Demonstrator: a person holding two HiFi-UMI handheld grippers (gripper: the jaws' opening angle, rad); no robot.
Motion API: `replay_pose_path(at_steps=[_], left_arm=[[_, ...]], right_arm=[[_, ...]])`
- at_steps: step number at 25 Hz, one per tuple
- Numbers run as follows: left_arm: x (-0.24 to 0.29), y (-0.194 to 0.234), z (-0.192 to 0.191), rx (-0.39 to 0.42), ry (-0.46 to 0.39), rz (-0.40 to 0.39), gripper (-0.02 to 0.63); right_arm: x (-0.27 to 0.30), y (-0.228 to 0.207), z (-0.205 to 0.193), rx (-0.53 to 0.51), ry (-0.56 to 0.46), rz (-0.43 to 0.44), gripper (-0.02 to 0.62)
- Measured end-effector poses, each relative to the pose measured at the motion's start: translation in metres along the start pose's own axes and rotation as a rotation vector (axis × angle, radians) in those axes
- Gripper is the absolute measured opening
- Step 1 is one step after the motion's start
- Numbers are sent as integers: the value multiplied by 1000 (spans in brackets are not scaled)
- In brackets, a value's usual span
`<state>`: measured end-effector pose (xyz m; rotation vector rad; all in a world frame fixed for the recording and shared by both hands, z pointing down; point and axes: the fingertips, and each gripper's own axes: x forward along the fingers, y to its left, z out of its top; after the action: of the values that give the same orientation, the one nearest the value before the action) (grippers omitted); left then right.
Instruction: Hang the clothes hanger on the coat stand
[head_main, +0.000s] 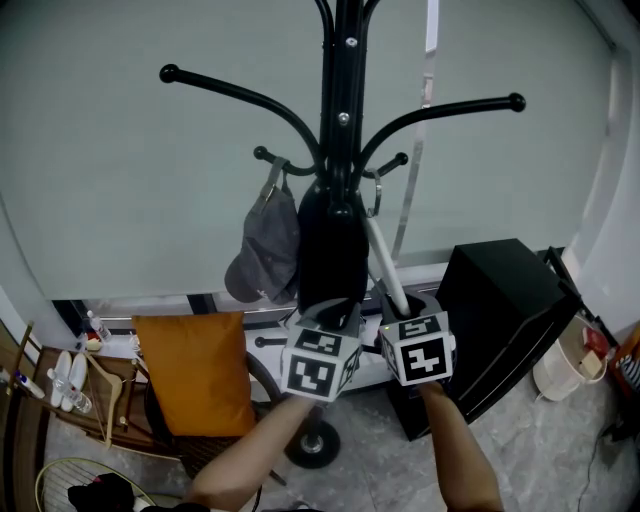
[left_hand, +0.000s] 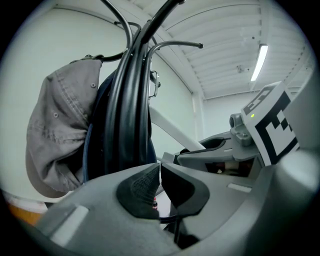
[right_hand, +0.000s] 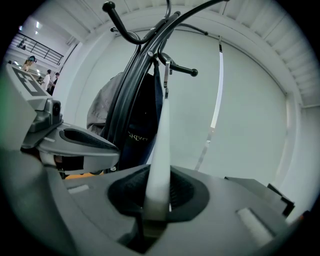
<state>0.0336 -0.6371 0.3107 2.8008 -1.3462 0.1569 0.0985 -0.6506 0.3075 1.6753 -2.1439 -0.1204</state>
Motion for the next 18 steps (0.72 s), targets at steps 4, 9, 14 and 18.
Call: replay_pose_path(at_steps=[4,9,14,18], left_arm=[[1,-1,-2,-4,7,-1,12],[0,-4,-5,-4,12,0,12],[-2,-5,-7,-6,16,8,12],[-3,-3,-10,-8,21,19,12]], right_arm=[[1,1,-3,10,5,10,71],[-1,2,-3,10,5,15,72],[-1,4,-4,23,4,31,74],[0,7,-4,37,-11,51,74]])
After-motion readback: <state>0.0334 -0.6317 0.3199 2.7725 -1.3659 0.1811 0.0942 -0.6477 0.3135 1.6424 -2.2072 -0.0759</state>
